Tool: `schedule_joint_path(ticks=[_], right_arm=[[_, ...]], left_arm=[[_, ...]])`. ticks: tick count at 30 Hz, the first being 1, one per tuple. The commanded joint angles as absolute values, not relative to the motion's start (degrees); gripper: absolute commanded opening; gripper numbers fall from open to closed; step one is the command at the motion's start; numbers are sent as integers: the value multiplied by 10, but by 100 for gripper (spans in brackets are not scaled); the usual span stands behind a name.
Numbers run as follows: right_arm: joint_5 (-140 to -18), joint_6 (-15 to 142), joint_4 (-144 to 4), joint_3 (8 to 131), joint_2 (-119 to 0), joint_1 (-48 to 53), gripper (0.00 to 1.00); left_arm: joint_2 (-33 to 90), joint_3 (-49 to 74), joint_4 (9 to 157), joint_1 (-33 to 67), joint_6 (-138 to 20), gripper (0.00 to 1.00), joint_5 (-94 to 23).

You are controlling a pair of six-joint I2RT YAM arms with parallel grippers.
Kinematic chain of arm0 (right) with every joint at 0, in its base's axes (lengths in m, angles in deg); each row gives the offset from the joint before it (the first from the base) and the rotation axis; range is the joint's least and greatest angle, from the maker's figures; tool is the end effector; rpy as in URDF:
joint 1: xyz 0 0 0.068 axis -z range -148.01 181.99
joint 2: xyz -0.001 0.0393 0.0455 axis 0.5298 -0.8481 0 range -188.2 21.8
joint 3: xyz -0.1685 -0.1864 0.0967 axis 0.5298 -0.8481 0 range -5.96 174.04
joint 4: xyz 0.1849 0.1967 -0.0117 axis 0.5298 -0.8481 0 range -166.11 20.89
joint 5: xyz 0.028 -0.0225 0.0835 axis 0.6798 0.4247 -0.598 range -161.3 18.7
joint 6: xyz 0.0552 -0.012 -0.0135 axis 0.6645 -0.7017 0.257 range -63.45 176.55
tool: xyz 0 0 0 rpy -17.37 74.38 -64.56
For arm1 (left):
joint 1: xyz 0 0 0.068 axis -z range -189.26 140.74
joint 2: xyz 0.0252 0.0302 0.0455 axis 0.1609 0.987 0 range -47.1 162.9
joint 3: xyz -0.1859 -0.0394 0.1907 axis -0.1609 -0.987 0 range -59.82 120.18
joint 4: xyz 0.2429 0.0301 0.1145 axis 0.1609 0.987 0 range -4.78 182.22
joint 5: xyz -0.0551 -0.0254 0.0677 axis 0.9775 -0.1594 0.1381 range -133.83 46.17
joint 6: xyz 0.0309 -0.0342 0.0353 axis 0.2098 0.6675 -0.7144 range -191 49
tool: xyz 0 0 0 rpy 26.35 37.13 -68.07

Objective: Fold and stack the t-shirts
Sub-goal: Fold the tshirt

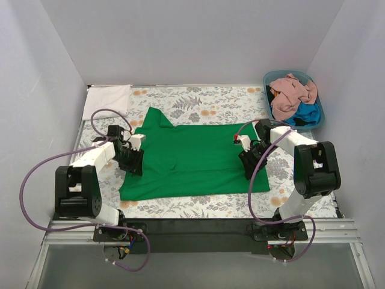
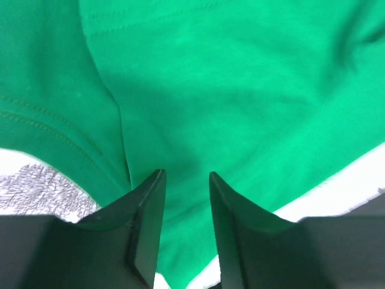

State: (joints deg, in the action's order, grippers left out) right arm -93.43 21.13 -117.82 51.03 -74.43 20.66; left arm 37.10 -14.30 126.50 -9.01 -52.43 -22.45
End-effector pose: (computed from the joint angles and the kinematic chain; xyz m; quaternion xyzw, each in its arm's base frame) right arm 0.2785 0.0718 0.1454 -0.3925 0.8994 0.1840 0.0573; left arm 0.2493 -0.0163 0.1493 -0.1398 0.9690 -0.1964 0.0546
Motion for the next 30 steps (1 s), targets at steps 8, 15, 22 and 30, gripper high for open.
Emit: schedule_joint_path(ticks=[8, 15, 22, 30], right_arm=[[-955, 307, -1175, 851, -839, 239, 49], [-865, 358, -1133, 1008, -982, 257, 50], [-800, 371, -1091, 1041, -1046, 269, 56], [-795, 373, -1082, 1036, -1066, 277, 59]], left_arm=[[509, 227, 1252, -92, -482, 44, -175], [653, 367, 1202, -92, -402, 46, -219], [713, 366, 1147, -92, -382, 47, -269], [752, 369, 1145, -91, -392, 47, -278]])
